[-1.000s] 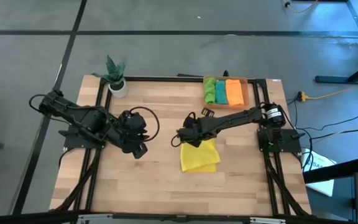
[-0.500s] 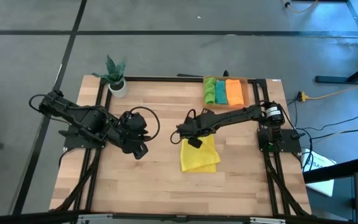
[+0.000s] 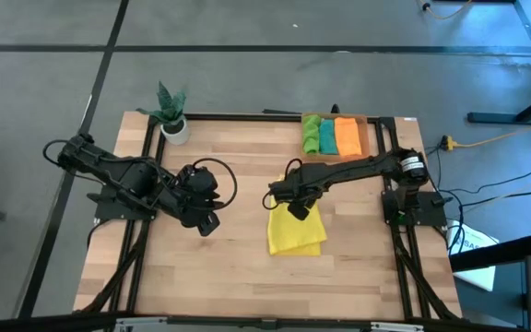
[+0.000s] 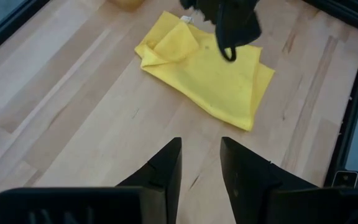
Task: Roll microfiber towels into tight, uniform cylinder then place into a basket
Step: Fold the yellow towel
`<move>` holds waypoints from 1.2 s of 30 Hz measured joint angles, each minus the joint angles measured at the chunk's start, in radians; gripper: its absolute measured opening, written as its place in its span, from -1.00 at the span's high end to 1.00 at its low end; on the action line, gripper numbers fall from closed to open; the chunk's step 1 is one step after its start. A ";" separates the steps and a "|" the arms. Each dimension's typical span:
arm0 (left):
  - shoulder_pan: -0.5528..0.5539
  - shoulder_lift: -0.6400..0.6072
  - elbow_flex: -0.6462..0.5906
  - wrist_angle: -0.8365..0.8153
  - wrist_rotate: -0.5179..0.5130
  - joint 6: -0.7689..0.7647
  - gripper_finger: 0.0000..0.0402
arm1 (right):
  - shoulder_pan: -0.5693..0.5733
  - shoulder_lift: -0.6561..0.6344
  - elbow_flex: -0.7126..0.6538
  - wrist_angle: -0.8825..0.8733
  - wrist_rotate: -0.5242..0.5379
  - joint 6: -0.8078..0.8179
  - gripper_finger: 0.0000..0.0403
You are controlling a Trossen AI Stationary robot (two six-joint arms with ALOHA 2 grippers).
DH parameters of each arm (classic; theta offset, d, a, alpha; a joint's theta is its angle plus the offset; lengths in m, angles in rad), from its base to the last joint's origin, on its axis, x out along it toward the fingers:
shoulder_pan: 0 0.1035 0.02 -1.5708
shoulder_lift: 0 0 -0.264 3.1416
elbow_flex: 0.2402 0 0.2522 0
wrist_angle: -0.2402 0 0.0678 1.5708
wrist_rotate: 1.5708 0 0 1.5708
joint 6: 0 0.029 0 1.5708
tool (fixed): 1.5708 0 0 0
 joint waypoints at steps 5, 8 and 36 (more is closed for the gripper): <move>0.000 0.000 0.000 0.000 0.000 -0.001 0.50 | 0.005 -0.076 -0.029 -0.023 -0.164 0.102 0.10; 0.000 0.000 0.000 0.000 0.000 -0.001 0.51 | 0.024 -0.126 -0.049 -0.021 -0.226 0.166 0.10; 0.000 0.000 0.001 0.003 0.000 0.027 0.51 | 0.138 -0.279 -0.628 0.610 -0.558 0.578 0.10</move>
